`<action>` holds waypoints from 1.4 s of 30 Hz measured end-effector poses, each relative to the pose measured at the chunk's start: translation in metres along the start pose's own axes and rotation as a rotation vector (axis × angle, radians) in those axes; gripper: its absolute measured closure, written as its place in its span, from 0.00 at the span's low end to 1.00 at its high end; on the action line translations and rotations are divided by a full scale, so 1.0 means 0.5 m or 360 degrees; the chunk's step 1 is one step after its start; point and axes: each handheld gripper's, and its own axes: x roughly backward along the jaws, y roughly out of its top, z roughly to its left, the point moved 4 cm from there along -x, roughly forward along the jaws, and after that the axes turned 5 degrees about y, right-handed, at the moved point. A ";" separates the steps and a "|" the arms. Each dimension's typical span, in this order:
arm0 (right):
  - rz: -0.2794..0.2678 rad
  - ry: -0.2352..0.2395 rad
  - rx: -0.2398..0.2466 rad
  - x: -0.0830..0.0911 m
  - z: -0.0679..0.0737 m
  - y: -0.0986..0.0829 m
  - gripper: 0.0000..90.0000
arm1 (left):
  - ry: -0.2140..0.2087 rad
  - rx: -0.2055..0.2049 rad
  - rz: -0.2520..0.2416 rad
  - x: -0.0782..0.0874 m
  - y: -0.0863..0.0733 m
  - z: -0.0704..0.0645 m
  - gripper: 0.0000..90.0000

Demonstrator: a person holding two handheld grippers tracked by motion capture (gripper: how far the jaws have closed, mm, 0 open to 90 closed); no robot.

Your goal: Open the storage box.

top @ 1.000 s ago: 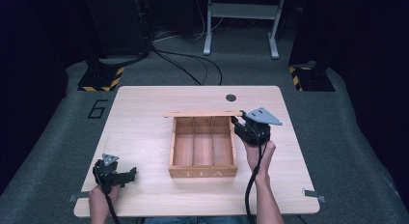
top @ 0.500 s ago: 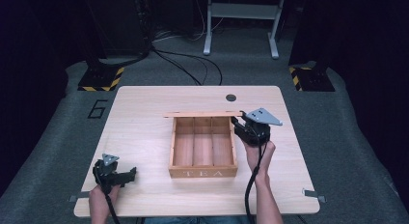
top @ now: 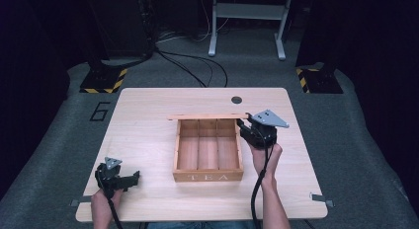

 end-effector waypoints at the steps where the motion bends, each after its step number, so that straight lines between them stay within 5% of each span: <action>1: 0.0000 0.0000 0.0000 0.000 0.000 0.000 0.68 | 0.0001 -0.0002 -0.0001 0.000 0.000 0.000 0.00; 42: 0.0040 0.0028 -0.0009 0.010 0.006 -0.021 0.67 | -0.0003 0.0015 -0.0005 -0.001 0.001 -0.001 0.00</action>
